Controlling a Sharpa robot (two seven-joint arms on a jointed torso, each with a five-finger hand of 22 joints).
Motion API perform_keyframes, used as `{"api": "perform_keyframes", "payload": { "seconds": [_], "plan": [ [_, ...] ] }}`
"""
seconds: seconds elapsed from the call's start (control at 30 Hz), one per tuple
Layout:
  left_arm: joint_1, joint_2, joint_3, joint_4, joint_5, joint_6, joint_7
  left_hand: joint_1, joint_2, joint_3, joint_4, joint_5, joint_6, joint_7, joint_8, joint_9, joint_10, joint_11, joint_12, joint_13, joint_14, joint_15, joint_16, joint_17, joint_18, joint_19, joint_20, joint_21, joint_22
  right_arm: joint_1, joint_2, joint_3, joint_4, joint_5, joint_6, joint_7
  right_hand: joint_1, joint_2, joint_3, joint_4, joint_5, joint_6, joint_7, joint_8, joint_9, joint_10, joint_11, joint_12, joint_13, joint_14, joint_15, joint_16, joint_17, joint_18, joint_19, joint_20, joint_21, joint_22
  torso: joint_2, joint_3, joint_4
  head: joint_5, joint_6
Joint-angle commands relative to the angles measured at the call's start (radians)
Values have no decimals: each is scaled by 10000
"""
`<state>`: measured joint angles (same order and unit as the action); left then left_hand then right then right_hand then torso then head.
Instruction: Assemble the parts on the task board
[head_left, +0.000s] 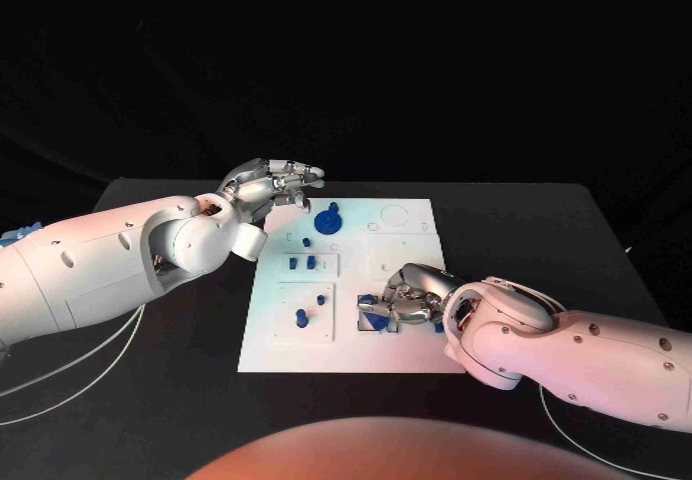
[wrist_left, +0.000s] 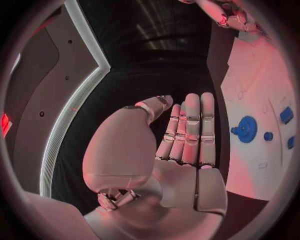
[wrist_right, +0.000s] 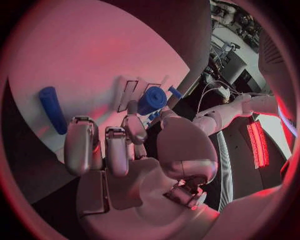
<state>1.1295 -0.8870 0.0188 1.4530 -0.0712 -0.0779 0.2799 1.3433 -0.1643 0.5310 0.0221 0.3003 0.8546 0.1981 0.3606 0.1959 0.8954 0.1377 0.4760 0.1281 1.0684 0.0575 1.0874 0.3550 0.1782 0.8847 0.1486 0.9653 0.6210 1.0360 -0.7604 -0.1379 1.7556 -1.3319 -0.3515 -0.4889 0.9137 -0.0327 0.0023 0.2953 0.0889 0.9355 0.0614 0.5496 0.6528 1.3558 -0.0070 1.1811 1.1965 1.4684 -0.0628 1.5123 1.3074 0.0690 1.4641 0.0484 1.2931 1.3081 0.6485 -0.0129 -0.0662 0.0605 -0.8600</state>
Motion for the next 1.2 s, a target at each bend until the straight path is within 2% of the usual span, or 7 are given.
{"api": "perform_keyframes", "payload": {
  "seconds": [0.03, 0.1, 0.33, 0.57, 0.7, 1.03, 1.2],
  "plan": [
    [3, 7, 5, 26, -23, 145, 30, -100, -37, 16, 55, 35, -74, -10, 36, 8, -70, -26, 33, -8, -54, -3, -41, -9, 62, -1, 39, -27, -9, -10, 19, -1, -14, -299, -16, -109, -307, 25, -456, 6, -261, -69, 78, -82, 44, -157, 39, -238, -163, 654, -34, -17, 590, -124, 55, -46, -106, 1848, -2, 0, -2, -12, 19],
    [3, 5, 5, 25, -24, 137, 29, -100, -37, 16, 55, 35, -74, -10, 36, 8, -70, -26, 33, -8, -54, -3, -41, -9, 62, -1, 39, -27, -9, -10, 21, -1, -2, -313, -61, -89, -454, 66, -737, 8, -314, -87, 88, -92, 75, -176, 50, -292, -180, 653, -24, -19, 588, -121, 53, -35, -128, 1848, 1, 2, -4, -10, 23],
    [3, 1, 5, 19, -24, 134, 27, -104, -38, 14, 59, 35, -78, -10, 39, 9, -76, -26, 34, -11, -54, -3, -40, -10, 62, 1, 39, -32, -13, -11, -27, -1, 130, -349, -187, 25, -494, 196, -906, 2, -295, -91, 91, -96, 101, -175, 54, -313, -173, 654, -19, -17, 599, -122, 58, -28, -130, 1852, -2, 10, -4, -13, 24],
    [3, -21, 5, 14, -24, 132, 21, -104, -38, 14, 59, 35, -78, -10, 39, 9, -76, -26, 34, -11, -54, -3, -40, -10, 62, 1, 39, -32, -13, -11, -323, -1, 515, -244, -210, 181, -97, 684, -1172, -14, 116, 36, 40, -51, 188, 111, 8, 71, 235, 679, -52, 20, 704, -151, 129, -50, 13, 1904, -2, 9, -6, 31, 13],
    [3, -33, 4, 14, -24, 133, 17, -104, -38, 14, 59, 35, -78, -10, 39, 9, -76, -26, 34, -11, -54, -3, -40, -10, 62, 1, 39, -32, -13, -15, -420, -2, 682, -91, -34, 215, -29, 779, -1243, -13, 198, 61, 28, -46, 203, 151, -2, 121, 294, 684, -62, 28, 725, -156, 141, -58, 38, 1913, -6, 11, -32, 21, 19],
    [2, -12, 4, 11, -28, 151, 17, -118, -30, 14, 75, 37, -85, -8, 45, 11, -89, -24, 35, -16, -56, -1, -37, -11, 62, 5, 41, -44, -21, -37, -295, -2, 764, 128, 153, 360, 175, 1082, -1472, -19, 535, 95, 9, -61, 237, 198, -20, 158, 382, 684, -79, 31, 728, -159, 151, -77, 45, 1920, -7, 1, 17, -20, 21],
    [1, -10, 4, 4, -29, 151, 16, -118, -30, 14, 75, 37, -85, -8, 45, 11, -89, -24, 35, -16, -56, -1, -37, -11, 62, 5, 41, -44, -21, -39, -279, -2, 744, 162, 221, 411, 485, 1185, -1596, -38, 701, 100, 5, -81, 256, 206, -24, 149, 412, 684, -83, 32, 732, -160, 154, -83, 43, 1922, -8, -1, 3, -1, 16]
  ]
}}
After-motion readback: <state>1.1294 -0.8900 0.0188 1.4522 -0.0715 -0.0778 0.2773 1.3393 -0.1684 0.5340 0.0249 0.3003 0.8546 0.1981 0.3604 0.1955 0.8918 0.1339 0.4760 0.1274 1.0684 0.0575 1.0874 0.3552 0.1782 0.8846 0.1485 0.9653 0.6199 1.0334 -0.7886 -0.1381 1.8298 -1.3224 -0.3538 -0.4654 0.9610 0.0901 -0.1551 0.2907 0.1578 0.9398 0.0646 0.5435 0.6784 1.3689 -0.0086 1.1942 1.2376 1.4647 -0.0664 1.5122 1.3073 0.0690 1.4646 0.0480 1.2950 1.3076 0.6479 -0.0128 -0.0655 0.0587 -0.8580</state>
